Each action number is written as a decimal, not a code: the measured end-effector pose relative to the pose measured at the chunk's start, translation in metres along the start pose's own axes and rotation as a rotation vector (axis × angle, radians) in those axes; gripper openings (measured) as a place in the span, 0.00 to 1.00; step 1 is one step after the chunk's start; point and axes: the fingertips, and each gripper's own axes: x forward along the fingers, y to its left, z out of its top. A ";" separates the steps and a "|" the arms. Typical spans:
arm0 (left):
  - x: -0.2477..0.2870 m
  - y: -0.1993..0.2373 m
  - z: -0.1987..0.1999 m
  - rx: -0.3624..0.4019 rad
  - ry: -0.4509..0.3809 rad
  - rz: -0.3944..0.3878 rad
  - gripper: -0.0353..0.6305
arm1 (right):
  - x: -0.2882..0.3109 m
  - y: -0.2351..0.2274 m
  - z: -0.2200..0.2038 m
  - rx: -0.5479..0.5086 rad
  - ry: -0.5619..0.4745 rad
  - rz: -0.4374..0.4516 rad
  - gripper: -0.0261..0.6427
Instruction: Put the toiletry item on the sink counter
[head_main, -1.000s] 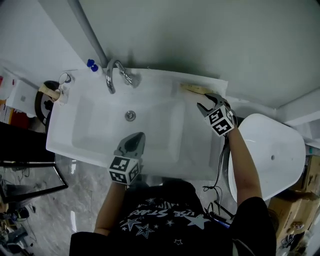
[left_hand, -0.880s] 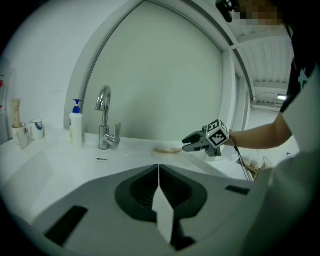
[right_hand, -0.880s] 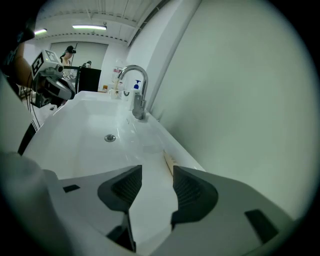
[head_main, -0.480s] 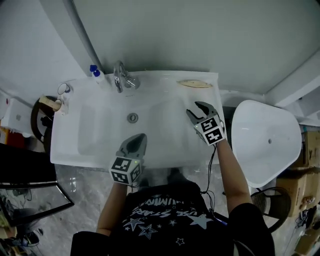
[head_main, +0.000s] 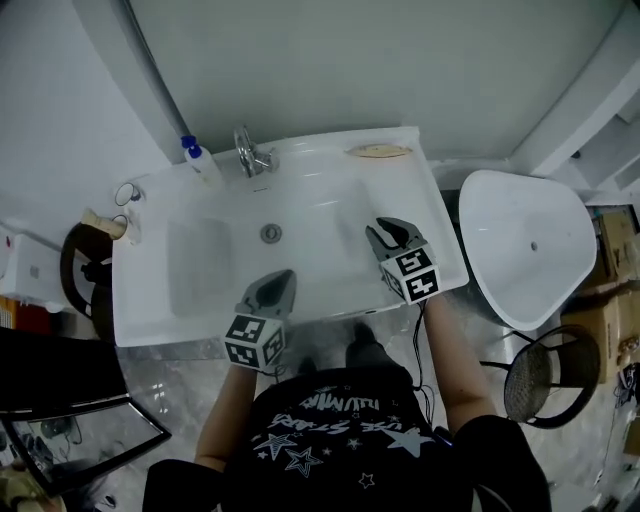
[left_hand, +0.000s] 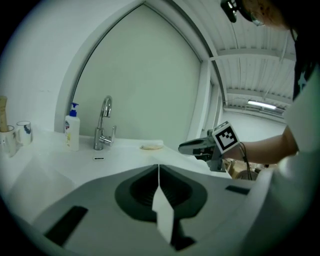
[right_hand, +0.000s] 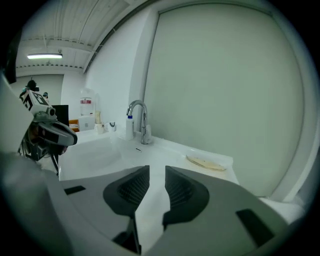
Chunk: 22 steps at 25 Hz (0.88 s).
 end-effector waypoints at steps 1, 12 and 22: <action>-0.004 0.001 -0.002 0.005 0.006 -0.012 0.08 | -0.004 0.005 -0.002 0.021 -0.004 -0.017 0.18; -0.030 -0.013 -0.021 0.058 0.064 -0.162 0.08 | -0.060 0.055 -0.035 0.239 -0.050 -0.161 0.07; -0.033 -0.030 -0.029 0.046 0.073 -0.192 0.08 | -0.081 0.061 -0.054 0.317 -0.071 -0.208 0.07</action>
